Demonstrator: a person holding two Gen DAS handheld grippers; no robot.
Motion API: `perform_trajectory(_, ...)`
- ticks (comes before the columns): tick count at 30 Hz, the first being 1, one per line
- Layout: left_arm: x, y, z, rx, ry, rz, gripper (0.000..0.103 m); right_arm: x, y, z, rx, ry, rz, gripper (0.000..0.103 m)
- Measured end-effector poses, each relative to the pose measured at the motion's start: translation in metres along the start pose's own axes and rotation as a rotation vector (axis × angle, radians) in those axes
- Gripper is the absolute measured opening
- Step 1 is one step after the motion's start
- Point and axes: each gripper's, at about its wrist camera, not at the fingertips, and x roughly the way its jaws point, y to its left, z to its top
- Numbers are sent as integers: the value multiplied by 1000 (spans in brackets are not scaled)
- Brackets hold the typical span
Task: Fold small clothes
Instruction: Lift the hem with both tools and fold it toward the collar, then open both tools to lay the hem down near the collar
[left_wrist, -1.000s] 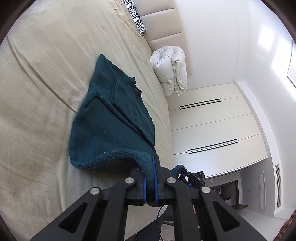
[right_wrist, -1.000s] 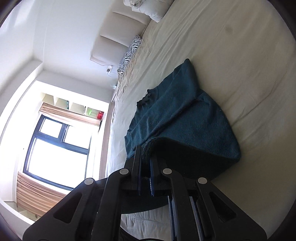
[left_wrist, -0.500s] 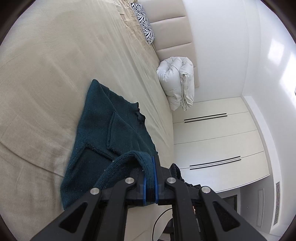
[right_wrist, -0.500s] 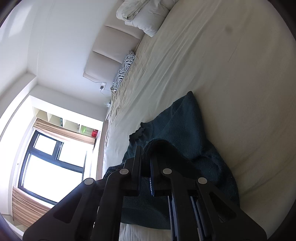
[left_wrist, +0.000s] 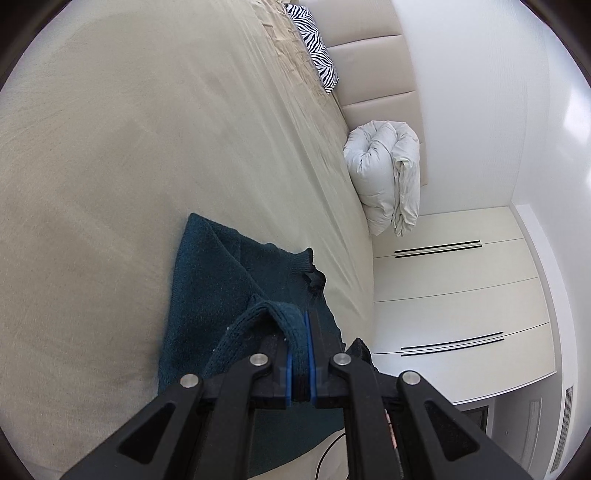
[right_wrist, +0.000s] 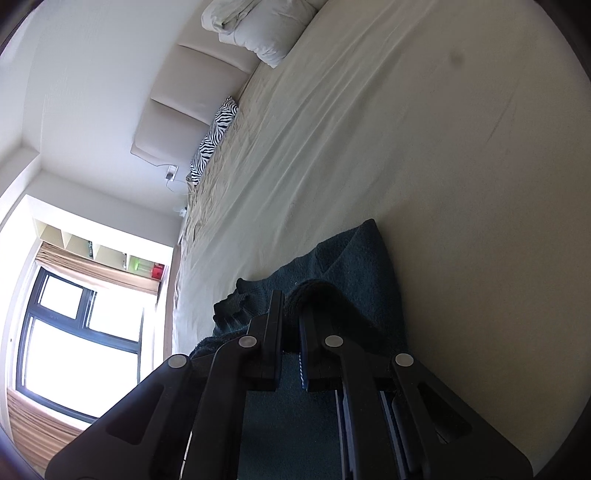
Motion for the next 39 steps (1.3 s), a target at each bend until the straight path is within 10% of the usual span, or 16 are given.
perform_trajectory(14,48,31,37,-9,31,77,9,61,-23,33,36,10,-83,7)
perform_trajectory(16,52,34,39,-13,30,91,19,70,-27,34,42,25,-105,7)
perform_trajectory(18,50,37,40,-18,22,94,52,76,-31,36,52,22,-118,9)
perform_trajectory(22,39,25,33,41,8,113,62,71,-34,35,70,-15,-98,27)
perform_trajectory(26,20,8,17,106,-30,135,62,56,-28,36,38,-76,-138,58)
perform_trajectory(31,13,-23,-7,223,-68,152,62,29,-18,32,36,-148,-116,58)
perform_trajectory(39,44,-17,-31,322,-29,250,62,51,28,-8,-190,-14,-122,58)
